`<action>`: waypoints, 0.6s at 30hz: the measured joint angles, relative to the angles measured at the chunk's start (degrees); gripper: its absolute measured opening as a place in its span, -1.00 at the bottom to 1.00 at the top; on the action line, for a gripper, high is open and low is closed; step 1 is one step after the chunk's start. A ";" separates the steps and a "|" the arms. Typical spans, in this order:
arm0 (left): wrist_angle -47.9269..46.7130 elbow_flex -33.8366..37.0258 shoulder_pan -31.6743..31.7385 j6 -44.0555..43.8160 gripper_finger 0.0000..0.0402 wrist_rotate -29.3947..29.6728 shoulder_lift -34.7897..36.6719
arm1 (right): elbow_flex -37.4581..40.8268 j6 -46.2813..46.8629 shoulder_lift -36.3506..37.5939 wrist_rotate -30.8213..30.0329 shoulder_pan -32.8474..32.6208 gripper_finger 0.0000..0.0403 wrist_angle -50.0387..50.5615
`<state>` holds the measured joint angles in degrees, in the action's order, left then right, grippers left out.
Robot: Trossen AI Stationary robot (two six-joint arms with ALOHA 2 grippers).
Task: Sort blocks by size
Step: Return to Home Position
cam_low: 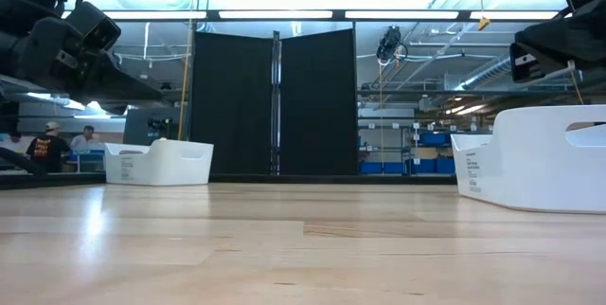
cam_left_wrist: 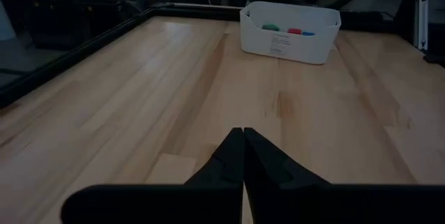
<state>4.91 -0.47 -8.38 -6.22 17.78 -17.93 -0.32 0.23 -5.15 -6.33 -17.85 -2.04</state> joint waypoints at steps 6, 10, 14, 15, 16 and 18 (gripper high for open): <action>-0.03 0.02 0.00 -0.01 -0.96 0.02 0.00 | 0.00 0.00 0.00 0.00 0.00 -0.73 -0.01; -0.04 0.02 0.00 -0.02 -0.96 0.02 0.00 | 0.00 0.00 0.00 0.00 0.00 -0.74 -0.02; -0.07 0.02 0.00 -0.02 -0.96 0.02 0.00 | 0.00 0.02 0.00 0.00 0.00 -0.73 -0.02; -0.07 0.02 0.00 -0.02 -0.96 0.02 0.00 | 0.00 0.02 0.00 0.00 -0.01 -0.73 -0.02; -0.07 0.02 0.00 -0.02 -0.96 0.02 0.00 | 0.00 0.02 0.00 0.00 0.00 -0.73 -0.02; -0.09 0.02 0.00 -0.02 -0.96 0.02 0.00 | -0.01 0.02 0.00 0.00 0.00 -0.73 -0.02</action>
<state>4.82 -0.45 -8.38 -6.24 17.80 -17.93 -0.32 0.25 -5.15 -6.33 -17.85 -2.07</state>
